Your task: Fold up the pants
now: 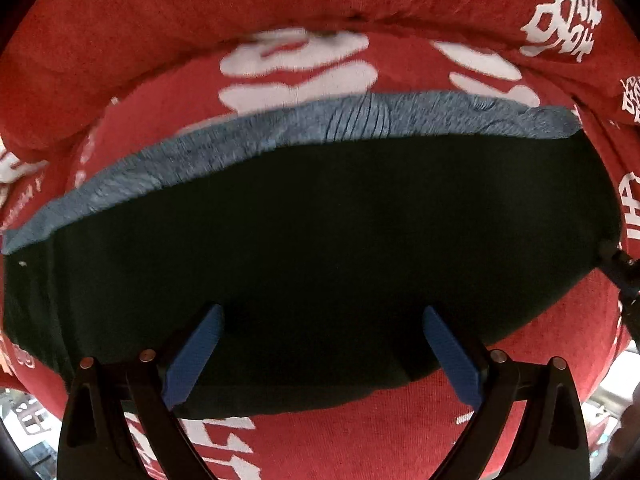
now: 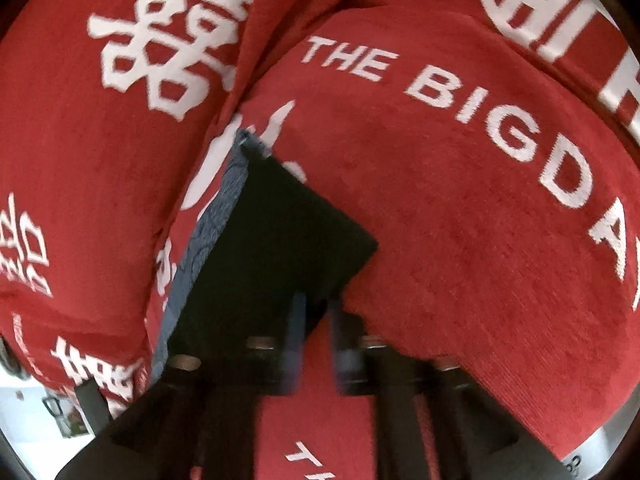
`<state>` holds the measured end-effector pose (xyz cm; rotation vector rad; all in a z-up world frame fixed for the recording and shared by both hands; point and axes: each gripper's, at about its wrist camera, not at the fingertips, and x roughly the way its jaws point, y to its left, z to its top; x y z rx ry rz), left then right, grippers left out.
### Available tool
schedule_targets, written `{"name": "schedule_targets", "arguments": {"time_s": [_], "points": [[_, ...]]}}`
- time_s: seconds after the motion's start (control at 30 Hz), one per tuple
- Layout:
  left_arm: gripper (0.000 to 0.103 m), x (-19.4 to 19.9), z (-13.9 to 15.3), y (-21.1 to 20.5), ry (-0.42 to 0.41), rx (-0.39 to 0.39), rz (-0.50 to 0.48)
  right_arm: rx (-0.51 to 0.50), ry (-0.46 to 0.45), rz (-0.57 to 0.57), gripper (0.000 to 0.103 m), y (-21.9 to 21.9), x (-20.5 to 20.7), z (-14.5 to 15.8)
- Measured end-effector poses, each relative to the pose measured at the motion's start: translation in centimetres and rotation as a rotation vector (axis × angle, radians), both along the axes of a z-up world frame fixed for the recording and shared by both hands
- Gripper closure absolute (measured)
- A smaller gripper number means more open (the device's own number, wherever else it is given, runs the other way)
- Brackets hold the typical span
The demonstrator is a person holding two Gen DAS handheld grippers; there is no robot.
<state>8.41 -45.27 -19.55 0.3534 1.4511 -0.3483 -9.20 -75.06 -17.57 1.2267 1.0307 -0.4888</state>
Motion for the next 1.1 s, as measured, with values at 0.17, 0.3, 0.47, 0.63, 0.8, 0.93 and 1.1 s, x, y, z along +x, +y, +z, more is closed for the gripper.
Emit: {"name": "schedule_targets", "arguments": {"time_s": [0.17, 0.3, 0.47, 0.63, 0.8, 0.93, 1.1], "points": [[0.003, -0.1, -0.5, -0.7, 0.009, 0.017, -0.006, -0.074, 0.016, 0.074, 0.096, 0.2, 1.2, 1.1], [0.003, 0.6, -0.1, -0.2, 0.026, 0.002, 0.03, -0.037, 0.108, 0.021, 0.073, -0.5, 0.4, -0.1], [0.003, 4.4, 1.9, 0.5, -0.078, -0.017, 0.068, -0.28, 0.063, 0.059, 0.069, 0.3, 0.7, 5.6], [0.003, 8.7, 0.2, 0.5, -0.105, 0.035, 0.165, -0.26, -0.038, 0.282, 0.069, 1.6, 8.2, 5.5], [0.001, 9.7, -2.2, 2.1, -0.054, 0.031, 0.251, -0.258, -0.033, 0.417, 0.069, 4.0, 13.8, 2.5], [0.0, 9.5, -2.2, 2.0, -0.085, 0.033, 0.24, -0.275, 0.042, 0.451, 0.075, 3.9, 14.9, -0.1], [0.0, 9.0, -1.7, 1.1, -0.091, 0.048, 0.211, -0.282, 0.066, 0.375, 0.071, 1.8, 14.2, 0.6]]}}
